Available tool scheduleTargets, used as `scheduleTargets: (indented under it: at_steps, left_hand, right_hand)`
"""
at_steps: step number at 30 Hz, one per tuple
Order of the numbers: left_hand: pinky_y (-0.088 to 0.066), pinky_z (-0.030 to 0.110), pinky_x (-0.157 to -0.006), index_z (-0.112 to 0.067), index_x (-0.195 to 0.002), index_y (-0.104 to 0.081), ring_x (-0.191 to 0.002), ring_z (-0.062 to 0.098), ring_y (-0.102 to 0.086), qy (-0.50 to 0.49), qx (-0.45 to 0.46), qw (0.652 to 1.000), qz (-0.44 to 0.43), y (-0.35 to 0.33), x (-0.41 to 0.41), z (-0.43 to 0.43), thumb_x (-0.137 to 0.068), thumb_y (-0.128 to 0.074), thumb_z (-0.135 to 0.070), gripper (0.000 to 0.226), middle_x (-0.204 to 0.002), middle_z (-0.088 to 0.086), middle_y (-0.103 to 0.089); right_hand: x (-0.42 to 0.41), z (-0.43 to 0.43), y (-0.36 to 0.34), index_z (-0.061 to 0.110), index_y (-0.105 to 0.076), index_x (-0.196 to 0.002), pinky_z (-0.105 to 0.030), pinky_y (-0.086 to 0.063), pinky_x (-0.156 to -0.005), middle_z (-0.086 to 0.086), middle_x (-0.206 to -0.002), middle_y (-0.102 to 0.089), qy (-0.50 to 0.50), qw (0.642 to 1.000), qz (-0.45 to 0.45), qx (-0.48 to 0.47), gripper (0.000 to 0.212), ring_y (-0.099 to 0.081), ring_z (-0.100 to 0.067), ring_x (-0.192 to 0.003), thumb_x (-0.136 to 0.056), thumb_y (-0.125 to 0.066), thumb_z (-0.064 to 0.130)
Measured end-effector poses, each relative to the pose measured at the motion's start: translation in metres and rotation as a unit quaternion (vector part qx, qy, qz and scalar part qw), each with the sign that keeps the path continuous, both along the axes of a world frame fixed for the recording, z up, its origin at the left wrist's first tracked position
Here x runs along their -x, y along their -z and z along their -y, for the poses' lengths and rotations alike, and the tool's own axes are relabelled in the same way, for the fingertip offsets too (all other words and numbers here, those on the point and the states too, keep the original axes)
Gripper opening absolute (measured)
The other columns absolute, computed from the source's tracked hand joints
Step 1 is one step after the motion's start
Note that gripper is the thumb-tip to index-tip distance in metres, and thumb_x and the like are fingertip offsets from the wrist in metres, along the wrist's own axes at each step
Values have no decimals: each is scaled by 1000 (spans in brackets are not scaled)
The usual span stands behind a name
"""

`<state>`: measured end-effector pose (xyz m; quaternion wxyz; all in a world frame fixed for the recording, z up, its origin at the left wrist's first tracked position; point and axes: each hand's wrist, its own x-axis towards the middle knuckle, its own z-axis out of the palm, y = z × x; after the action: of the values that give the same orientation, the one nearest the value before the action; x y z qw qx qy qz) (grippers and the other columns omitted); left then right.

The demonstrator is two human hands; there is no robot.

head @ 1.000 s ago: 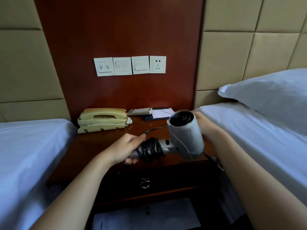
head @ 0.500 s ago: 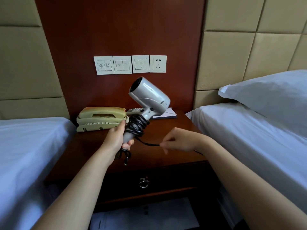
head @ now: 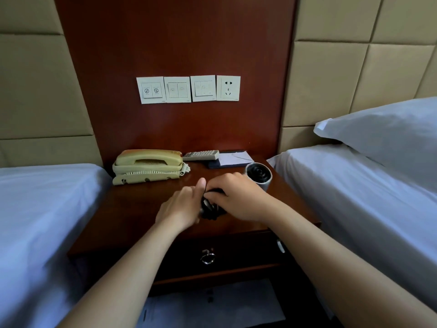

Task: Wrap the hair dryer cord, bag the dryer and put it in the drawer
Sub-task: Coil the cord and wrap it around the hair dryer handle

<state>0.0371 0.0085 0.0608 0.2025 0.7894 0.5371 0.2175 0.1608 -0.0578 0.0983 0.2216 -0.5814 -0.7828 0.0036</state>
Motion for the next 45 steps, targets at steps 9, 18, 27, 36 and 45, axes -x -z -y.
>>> scheduleTargets:
  at_steps: [9,18,27,36,45]
  left_hand:
    - [-55,44,-81,-19,-75,-63,-53,17,-64,128,46,989,64,5,0,7,-69,0,-87,93,-51,0,-62]
    - [-37,29,-52,-29,-89,-55,-56,10,-53,147,-42,985,-73,-2,-1,16,-89,-42,-60,34,-60,-12,-54]
    - [-34,29,-51,-29,-86,-59,-48,15,-51,172,-77,979,-82,-6,4,11,-93,-36,-53,34,-54,-7,-52]
    - [-34,19,-37,13,-89,-57,-30,8,-43,212,118,964,104,1,10,1,-98,-43,-26,43,-44,0,-43]
    - [-21,12,-29,1,-63,-49,-23,9,-32,177,190,904,340,-8,-2,3,-102,-32,-20,47,-36,7,-49]
  right_hand:
    - [-13,-2,-4,25,-56,-78,-30,-37,-63,0,-85,-62,144,987,12,-68,22,-56,-24,-81,-82,-62,46]
    - [-34,5,-20,28,-49,-73,-28,-35,-61,4,-79,-53,185,975,105,-63,37,-52,-23,-76,-77,-59,63]
    - [-78,0,-24,30,-49,-57,-30,-37,-63,7,-58,-48,113,993,22,34,32,-46,-11,-61,-85,-63,40]
    - [-120,2,8,7,-62,-73,-12,-41,-60,12,-60,-60,64,949,-237,200,20,-52,4,-57,-89,-55,-1]
    - [-102,-5,44,3,-56,-79,-32,-35,-48,-4,-68,-55,92,889,-394,214,17,-45,-15,-54,-94,-50,4]
